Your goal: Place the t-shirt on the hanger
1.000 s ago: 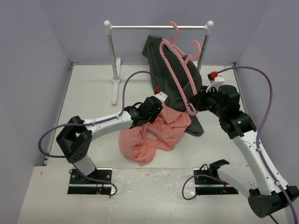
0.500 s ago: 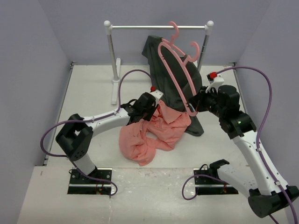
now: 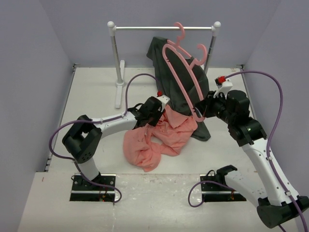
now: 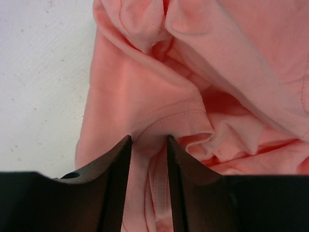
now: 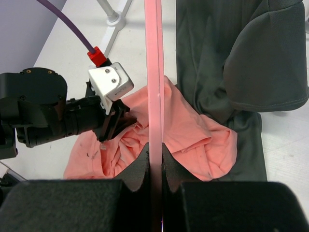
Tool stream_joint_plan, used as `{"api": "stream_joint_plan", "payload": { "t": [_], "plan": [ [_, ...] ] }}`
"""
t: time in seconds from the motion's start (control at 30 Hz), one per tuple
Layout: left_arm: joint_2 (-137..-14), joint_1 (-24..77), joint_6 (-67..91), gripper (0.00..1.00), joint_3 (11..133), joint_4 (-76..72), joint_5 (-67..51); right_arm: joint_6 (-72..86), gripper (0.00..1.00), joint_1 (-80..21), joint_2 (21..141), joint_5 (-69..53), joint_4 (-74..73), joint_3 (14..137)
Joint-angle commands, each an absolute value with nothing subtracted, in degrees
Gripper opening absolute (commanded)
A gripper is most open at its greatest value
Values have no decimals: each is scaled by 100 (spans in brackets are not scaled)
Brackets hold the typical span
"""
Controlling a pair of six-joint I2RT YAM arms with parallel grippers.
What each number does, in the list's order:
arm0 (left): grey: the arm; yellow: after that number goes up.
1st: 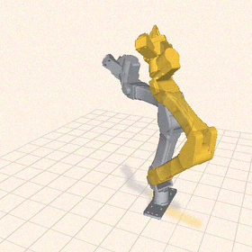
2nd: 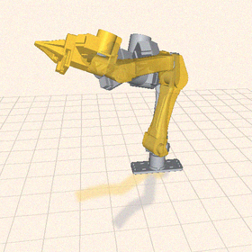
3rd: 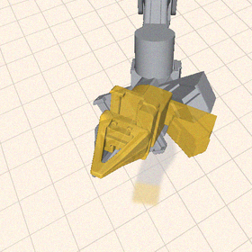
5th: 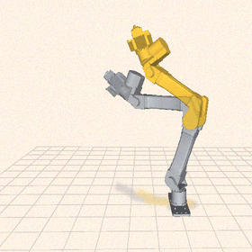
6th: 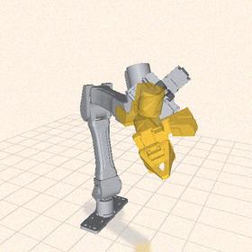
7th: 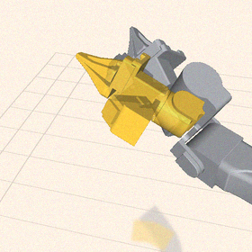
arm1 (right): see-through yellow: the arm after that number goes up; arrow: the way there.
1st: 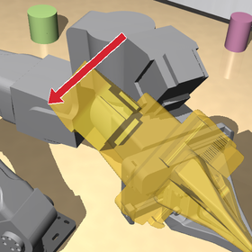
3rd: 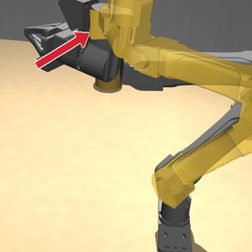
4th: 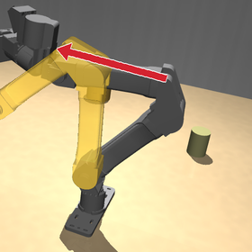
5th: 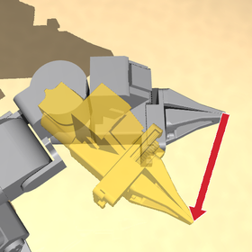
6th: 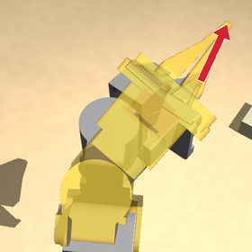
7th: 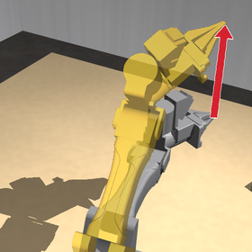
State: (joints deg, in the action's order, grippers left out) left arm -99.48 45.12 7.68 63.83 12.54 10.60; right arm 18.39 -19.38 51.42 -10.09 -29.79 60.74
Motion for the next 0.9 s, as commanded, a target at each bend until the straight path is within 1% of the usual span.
{"api": "stream_joint_plan", "payload": {
  "t": [0.0, 0.07, 0.17, 0.2, 0.4, 0.5, 0.6, 0.73, 0.87],
  "plan": [
    [-9885, 4482, 662, 34, 6318, 882, 964, 1885, 0, -1922, 4986, -1100, -2872, 6058],
    [-9908, 4482, 662, 25, 6319, 891, 1057, 1890, 0, -1925, 4971, -1170, -2874, 6044],
    [-9922, 4482, 729, 9, 6346, 904, 1237, 1901, 0, -1931, 4945, -1237, -2924, 6005],
    [-9898, 4482, 797, 2, 6371, 922, 1348, 1907, 0, -1925, 4915, -1256, -2985, 5986],
    [-9619, 4356, 1338, 0, 6552, 1062, 2334, 2196, 0, -1937, 4597, -1522, -3123, 5442],
    [-9459, 4080, 1774, 0, 6581, 1114, 2670, 2440, 0, -2011, 4322, -2072, -3113, 5073],
    [-9298, 3755, 2254, 0, 6557, 1094, 2623, 2523, 0, -2166, 4034, -2353, -3235, 4796],
    [-9357, 3377, 2498, 0, 6729, 1048, 2300, 2638, 0, -2359, 3927, -2683, -3298, 4593],
    [-9476, 3171, 2609, 0, 7039, 1169, 1998, 2791, 0, -2703, 3945, -2551, -3296, 4419]
  ]
}}
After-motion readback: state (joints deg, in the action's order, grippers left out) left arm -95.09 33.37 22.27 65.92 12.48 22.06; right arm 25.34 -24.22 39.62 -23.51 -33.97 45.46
